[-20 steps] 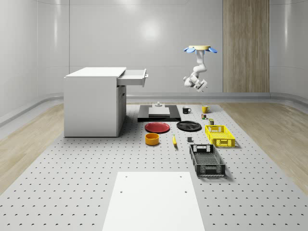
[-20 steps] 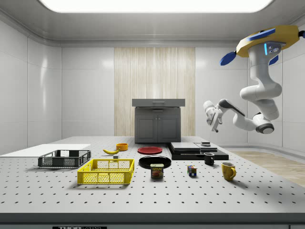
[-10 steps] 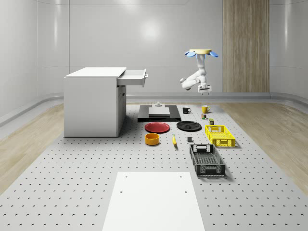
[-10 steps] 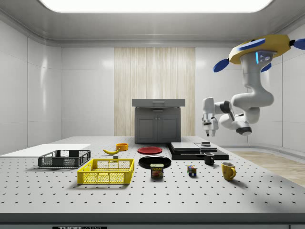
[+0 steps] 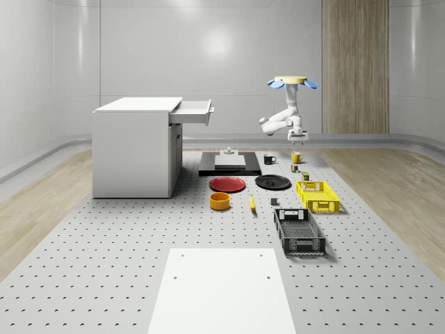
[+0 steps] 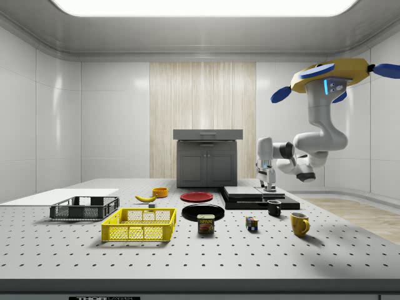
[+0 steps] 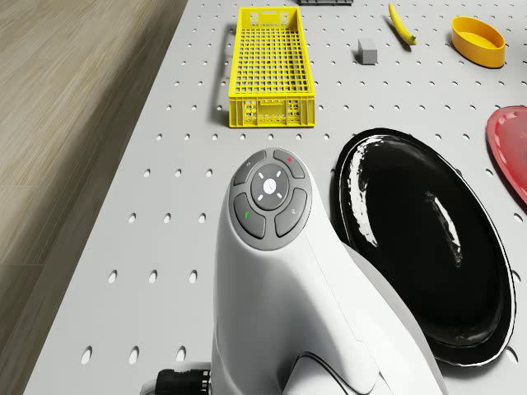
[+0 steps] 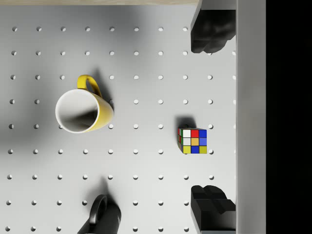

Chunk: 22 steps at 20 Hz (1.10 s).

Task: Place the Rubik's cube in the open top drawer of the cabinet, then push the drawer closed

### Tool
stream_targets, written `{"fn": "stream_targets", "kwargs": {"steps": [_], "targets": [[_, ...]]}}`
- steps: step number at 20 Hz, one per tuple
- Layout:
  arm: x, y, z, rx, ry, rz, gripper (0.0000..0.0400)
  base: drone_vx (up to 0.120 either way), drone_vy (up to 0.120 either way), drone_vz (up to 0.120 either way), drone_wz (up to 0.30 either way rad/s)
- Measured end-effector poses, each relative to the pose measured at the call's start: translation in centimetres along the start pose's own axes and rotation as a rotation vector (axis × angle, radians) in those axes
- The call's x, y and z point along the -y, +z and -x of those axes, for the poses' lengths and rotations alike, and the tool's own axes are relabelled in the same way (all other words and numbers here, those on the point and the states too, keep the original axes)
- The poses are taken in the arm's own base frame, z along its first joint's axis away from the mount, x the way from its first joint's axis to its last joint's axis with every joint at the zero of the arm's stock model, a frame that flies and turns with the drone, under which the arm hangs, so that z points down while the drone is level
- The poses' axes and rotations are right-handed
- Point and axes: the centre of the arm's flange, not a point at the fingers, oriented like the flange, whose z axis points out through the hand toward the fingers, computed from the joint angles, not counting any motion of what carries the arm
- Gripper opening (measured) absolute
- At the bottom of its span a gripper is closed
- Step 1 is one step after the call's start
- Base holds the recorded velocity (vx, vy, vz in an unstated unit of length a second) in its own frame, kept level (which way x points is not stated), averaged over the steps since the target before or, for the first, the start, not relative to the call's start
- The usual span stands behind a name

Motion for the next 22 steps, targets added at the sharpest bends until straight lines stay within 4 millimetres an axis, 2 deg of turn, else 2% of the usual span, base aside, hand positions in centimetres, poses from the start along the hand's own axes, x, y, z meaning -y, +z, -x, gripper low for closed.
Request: {"fn": "stream_targets", "kwargs": {"steps": [4, 6, 12, 15, 20, 22], "targets": [[0.06, 0.00, 0.07, -0.007, 0.000, 0.006, 0.0400, 0.120, -0.100, -0.120, 0.000], [0.08, -0.01, 0.09, -0.009, 0.000, 0.008, 0.0400, 0.000, -0.100, -0.120, 0.000], [0.11, -0.01, 0.11, -0.012, 0.000, 0.011, 0.0400, 0.000, 0.000, -0.120, 0.000], [0.12, -0.01, 0.12, -0.013, 0.000, 0.012, 0.0400, 0.000, -0.093, -0.120, 0.000], [0.12, -0.01, 0.12, -0.013, 0.000, 0.012, 0.0400, 0.112, -0.008, -0.120, 0.000], [0.12, -0.01, 0.12, -0.013, 0.000, 0.012, 0.0400, 0.000, 0.000, -0.120, 0.000]]}}
